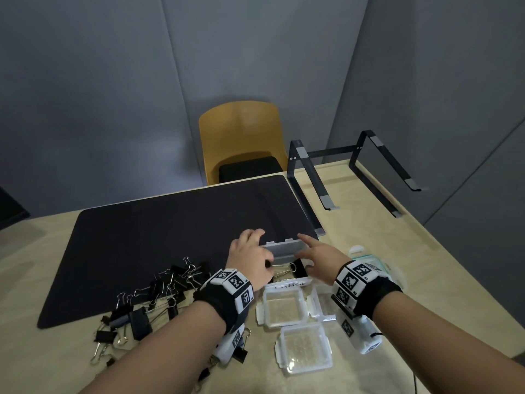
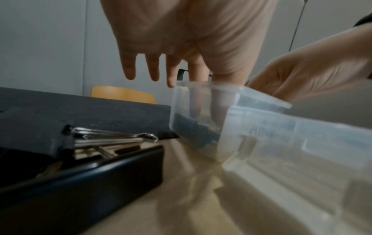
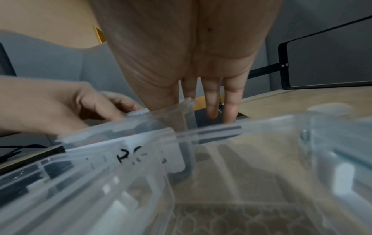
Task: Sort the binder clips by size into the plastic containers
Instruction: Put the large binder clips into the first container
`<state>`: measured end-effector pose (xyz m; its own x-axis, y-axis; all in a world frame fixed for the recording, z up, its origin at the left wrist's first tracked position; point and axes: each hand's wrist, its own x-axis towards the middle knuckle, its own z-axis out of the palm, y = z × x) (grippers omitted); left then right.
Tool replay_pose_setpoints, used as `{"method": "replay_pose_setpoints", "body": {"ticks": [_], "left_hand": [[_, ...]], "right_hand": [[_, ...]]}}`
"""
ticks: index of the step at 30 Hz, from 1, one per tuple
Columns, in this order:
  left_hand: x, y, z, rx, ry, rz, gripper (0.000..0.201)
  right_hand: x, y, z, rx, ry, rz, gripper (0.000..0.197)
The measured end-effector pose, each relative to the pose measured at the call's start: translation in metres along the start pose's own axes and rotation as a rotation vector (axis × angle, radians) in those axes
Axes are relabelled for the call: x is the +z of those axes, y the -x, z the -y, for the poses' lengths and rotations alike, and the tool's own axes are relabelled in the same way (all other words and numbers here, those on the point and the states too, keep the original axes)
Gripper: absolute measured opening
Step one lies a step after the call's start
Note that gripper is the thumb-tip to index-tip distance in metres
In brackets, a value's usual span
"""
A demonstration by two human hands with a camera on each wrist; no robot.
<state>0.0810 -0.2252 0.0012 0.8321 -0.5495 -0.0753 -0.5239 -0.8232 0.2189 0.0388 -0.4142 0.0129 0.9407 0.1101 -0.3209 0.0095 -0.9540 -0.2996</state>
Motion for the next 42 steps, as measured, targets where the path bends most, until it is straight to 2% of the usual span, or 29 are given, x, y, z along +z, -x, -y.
{"method": "replay_pose_setpoints", "body": {"ticks": [2,4,9,14,18,22,24,29,32,35,42], "left_hand": [[0.002,0.0,0.001,-0.062,-0.026,0.108,0.031],[0.003,-0.002,0.002,-0.12,-0.019,0.149,0.034],[0.006,-0.003,-0.001,-0.16,-0.005,0.087,0.036],[0.008,0.01,0.006,-0.095,0.129,0.023,0.033],[0.002,0.024,0.011,-0.054,0.321,-0.053,0.033],[-0.009,0.039,0.021,-0.115,0.468,-0.094,0.022],[-0.014,0.048,0.03,-0.158,0.462,-0.079,0.019],[-0.016,0.072,0.054,-0.223,0.391,0.09,0.013],[-0.009,0.082,0.058,-0.216,0.313,0.16,0.024],[-0.002,0.086,0.057,-0.24,0.296,0.181,0.034],[0.006,0.074,0.042,-0.239,0.103,0.214,0.035]], "right_hand": [[-0.001,0.0,0.002,0.003,0.021,0.024,0.042],[-0.002,0.0,0.003,0.01,0.051,0.029,0.038],[-0.001,0.0,0.004,0.025,0.028,0.001,0.032],[-0.005,0.008,0.008,-0.009,-0.059,-0.073,0.032],[-0.012,0.017,0.016,-0.022,-0.118,-0.044,0.055],[-0.017,0.02,0.022,-0.001,-0.129,-0.022,0.072],[-0.017,0.02,0.024,0.03,-0.14,-0.019,0.078],[-0.012,0.023,0.029,0.085,-0.163,-0.014,0.08],[-0.011,0.025,0.031,0.091,-0.17,-0.013,0.075],[-0.01,0.026,0.031,0.09,-0.19,-0.011,0.074],[-0.004,0.024,0.026,0.095,-0.247,-0.015,0.08]]}}
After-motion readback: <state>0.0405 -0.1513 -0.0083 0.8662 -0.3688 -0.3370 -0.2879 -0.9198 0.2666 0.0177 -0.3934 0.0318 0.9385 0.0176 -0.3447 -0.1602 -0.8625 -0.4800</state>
